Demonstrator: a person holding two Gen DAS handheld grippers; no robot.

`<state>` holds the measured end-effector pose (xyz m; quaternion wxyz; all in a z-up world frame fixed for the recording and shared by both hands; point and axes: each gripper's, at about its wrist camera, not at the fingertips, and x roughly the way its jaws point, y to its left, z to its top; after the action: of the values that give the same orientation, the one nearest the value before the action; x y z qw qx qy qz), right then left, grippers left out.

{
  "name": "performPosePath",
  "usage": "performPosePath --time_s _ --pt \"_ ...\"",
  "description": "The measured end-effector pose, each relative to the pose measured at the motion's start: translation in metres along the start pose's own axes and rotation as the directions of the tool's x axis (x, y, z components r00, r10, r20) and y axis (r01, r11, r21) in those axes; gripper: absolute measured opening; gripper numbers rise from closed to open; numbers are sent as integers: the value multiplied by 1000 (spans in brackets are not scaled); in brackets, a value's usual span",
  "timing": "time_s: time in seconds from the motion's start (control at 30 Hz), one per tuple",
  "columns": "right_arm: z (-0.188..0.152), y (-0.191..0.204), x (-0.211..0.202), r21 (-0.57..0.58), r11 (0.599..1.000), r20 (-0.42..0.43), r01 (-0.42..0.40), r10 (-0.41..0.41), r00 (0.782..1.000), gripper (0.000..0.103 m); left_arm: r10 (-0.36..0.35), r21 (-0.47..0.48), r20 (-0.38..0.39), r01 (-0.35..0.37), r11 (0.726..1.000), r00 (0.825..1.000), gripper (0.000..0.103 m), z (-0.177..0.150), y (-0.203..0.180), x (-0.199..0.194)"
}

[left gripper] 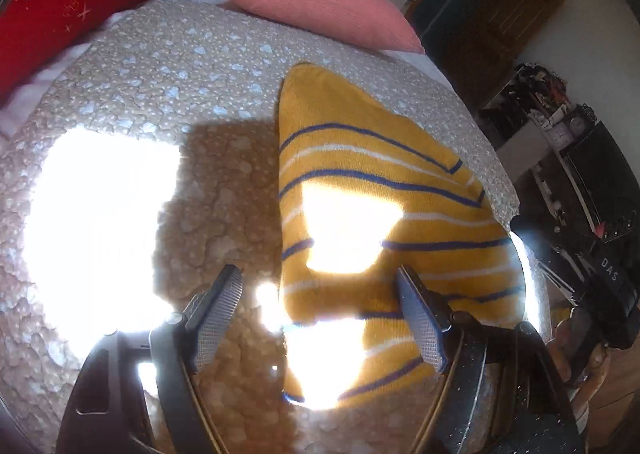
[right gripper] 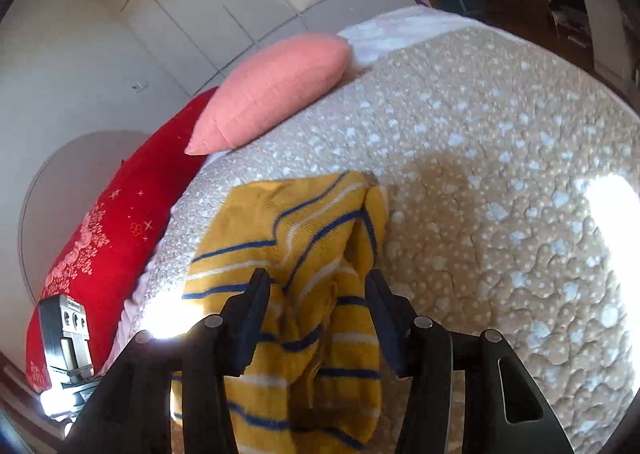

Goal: Fold small clothes

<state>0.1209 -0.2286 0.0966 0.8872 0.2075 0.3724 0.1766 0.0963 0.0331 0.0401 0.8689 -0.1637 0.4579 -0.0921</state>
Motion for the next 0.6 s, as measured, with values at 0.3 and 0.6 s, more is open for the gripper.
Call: performPosePath --time_s 0.3,0.6 --pt "-47 10 16 -11 997 -132 -73 71 989 37 272 31 494 -330 944 826 97 -64 -26 -152" --pt "-97 -20 -94 49 996 40 72 -74 996 39 303 13 657 -412 911 690 103 -92 -55 -227"
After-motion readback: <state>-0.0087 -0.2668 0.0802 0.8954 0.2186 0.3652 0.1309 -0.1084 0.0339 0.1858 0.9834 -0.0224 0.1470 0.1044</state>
